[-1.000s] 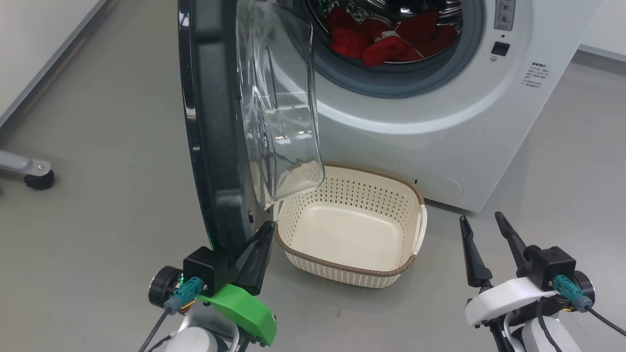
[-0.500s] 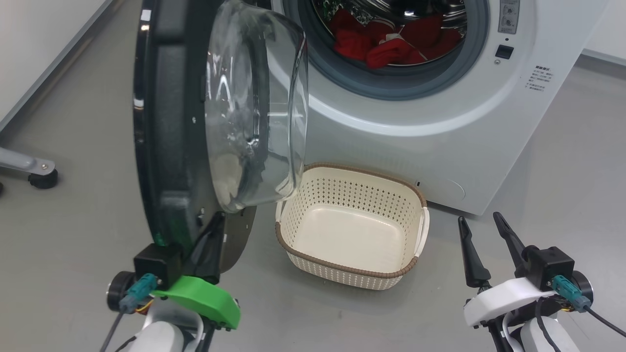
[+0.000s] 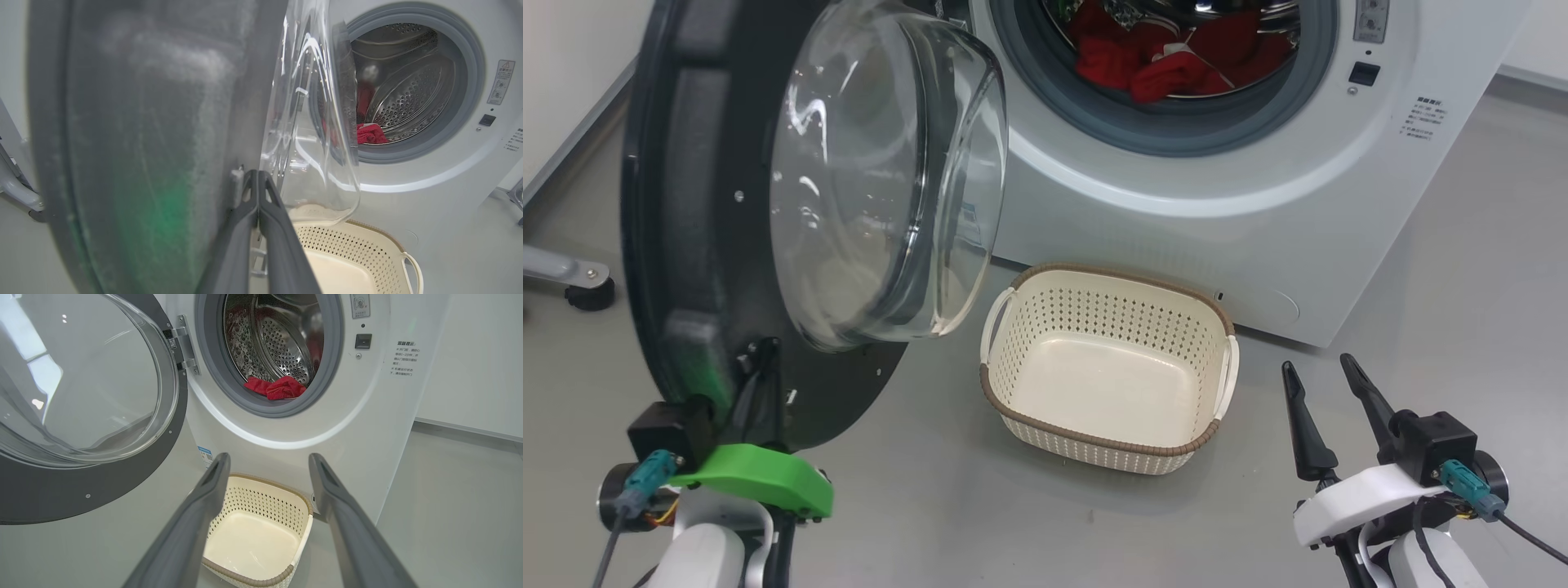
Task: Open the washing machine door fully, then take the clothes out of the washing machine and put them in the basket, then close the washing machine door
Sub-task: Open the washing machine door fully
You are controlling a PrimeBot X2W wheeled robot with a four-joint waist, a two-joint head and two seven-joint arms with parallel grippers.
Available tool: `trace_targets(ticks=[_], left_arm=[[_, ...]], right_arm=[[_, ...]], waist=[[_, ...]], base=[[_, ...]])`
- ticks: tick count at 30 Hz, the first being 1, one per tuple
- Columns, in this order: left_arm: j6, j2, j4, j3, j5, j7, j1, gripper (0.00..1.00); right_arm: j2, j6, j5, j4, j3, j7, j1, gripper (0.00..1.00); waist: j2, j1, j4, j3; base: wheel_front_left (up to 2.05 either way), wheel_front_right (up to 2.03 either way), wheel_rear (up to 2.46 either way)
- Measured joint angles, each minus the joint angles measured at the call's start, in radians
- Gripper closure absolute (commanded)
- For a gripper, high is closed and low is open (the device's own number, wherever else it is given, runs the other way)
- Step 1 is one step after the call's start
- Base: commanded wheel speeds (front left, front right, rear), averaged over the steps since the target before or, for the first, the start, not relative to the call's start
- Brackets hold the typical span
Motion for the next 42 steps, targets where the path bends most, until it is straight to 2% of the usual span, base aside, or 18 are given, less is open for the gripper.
trace_targets(ticks=[19,27,42], left_arm=[[0.008,0.032,0.139,0.173,-0.090,-0.043,-0.111,1.00],[0.008,0.065,0.203,0.188,-0.084,-0.052,-0.148,1.00],[0.008,0.072,0.269,0.228,-0.077,-0.070,-0.183,1.00]], right_arm=[[0.000,0.002,-0.043,-0.007,-0.016,0.000,-0.038,0.00],[-0.001,0.007,-0.044,-0.006,-0.026,0.000,-0.051,0.00],[-0.001,0.011,-0.051,0.000,-0.030,0.000,-0.061,0.00]], waist=[[0.0000,0.0000,-0.020,0.073],[0.0000,0.0000,-0.025,0.088],[0.0000,0.0000,-0.024,0.095]], base=[[0.00,0.00,0.00],[0.00,0.00,0.00],[0.00,0.00,0.00]])
